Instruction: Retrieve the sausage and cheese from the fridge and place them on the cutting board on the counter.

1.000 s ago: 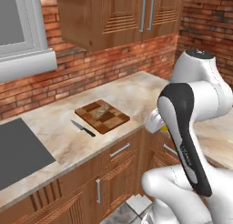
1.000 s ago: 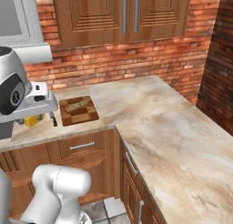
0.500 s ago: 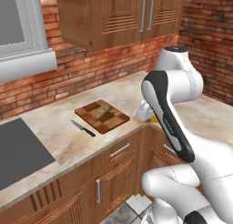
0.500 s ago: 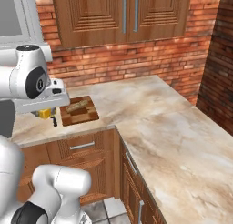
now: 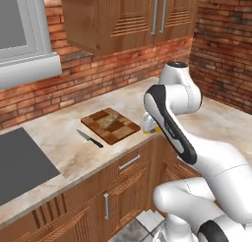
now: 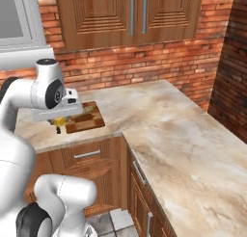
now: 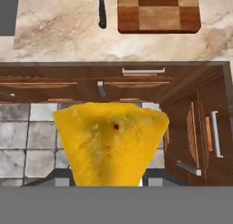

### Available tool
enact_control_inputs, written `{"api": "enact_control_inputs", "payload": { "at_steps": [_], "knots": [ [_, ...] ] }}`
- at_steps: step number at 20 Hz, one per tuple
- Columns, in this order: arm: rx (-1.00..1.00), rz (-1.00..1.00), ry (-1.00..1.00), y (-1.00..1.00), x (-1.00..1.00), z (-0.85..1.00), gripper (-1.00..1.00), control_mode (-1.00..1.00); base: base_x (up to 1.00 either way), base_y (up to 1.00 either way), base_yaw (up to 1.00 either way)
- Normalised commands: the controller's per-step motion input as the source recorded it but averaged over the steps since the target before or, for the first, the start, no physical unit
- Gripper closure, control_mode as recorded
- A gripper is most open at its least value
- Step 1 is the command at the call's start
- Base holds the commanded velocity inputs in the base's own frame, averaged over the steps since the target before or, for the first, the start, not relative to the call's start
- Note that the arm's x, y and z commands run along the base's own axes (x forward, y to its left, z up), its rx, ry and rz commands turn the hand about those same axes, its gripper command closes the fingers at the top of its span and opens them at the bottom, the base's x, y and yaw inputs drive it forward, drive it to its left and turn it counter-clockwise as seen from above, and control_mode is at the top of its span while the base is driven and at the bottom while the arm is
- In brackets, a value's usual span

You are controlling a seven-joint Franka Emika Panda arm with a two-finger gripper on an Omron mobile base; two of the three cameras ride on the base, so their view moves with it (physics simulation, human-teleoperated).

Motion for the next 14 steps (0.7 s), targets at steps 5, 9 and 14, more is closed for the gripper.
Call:
{"api": "enact_control_inputs", "payload": {
  "at_steps": [5,9,14],
  "knots": [
    [0.0,0.0,0.0,0.0,0.55,-0.24,1.0,-1.0,0.0,0.0,0.0],
    [0.01,0.0,0.0,0.0,0.69,-0.27,1.0,-1.0,0.0,0.0,0.0],
    [0.01,0.0,0.0,0.0,0.73,-0.26,1.0,-1.0,0.0,0.0,0.0]
  ]
}}
